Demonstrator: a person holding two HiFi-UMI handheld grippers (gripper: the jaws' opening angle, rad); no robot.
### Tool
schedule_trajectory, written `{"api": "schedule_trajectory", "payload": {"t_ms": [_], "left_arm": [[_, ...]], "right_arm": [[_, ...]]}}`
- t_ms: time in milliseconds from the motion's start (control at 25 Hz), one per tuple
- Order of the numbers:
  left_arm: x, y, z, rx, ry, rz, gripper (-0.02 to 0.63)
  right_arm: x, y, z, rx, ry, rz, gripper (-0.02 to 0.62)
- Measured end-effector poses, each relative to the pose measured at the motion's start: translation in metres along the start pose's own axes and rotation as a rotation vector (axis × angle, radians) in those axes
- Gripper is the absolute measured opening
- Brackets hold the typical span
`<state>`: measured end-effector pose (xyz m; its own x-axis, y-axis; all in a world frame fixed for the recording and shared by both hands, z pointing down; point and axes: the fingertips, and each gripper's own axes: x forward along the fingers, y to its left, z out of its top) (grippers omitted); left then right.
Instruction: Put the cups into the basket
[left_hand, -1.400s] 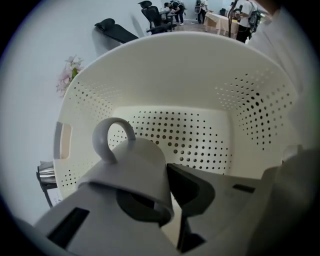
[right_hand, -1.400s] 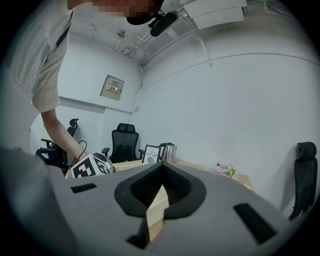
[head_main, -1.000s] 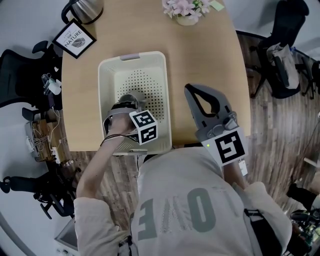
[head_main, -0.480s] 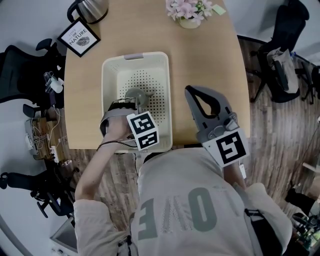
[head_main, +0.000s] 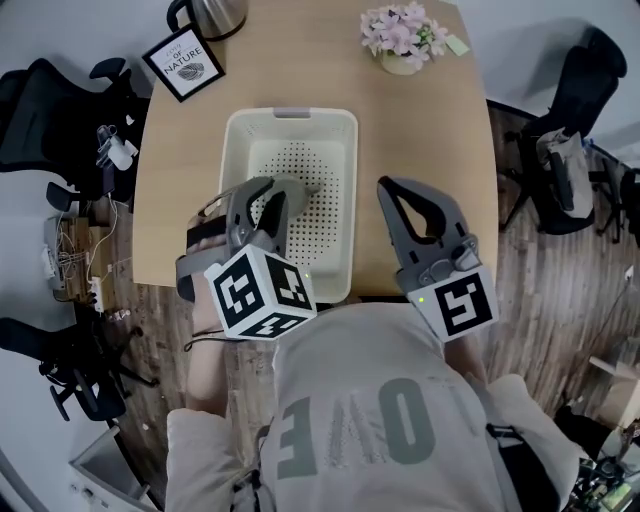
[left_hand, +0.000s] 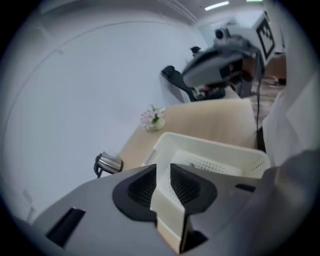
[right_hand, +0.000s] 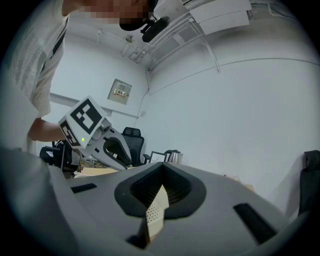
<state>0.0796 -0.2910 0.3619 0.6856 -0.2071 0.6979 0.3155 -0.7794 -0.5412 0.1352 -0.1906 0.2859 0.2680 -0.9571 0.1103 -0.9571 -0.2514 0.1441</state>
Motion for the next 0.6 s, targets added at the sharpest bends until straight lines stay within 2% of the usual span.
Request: {"api": "schedule_trajectory", "payload": {"t_ms": [120, 200, 280, 480, 600], "left_arm": [[-0.032, 0.017, 0.024, -0.185, -0.221, 0.112, 0.071], [-0.053, 0.028, 0.042, -0.268, -0.391, 0.180, 0.039], [-0.074, 0.038, 0.049, -0.336, -0.511, 0.254, 0.009], [-0.093, 0.045, 0.035, -0.569, -0.698, 0.415, 0.009], [-0.081, 0.037, 0.026, -0.576, -0.703, 0.475, 0.009]], "right_arm": [[0.002, 0.003, 0.007, -0.015, -0.016, 0.000, -0.009], [0.005, 0.006, 0.013, -0.030, -0.036, 0.006, -0.009], [0.006, 0.009, 0.018, -0.041, -0.056, 0.009, -0.009], [0.003, 0.015, 0.031, -0.022, -0.114, 0.010, -0.009], [0.002, 0.021, 0.034, -0.029, -0.129, 0.017, -0.009]]}}
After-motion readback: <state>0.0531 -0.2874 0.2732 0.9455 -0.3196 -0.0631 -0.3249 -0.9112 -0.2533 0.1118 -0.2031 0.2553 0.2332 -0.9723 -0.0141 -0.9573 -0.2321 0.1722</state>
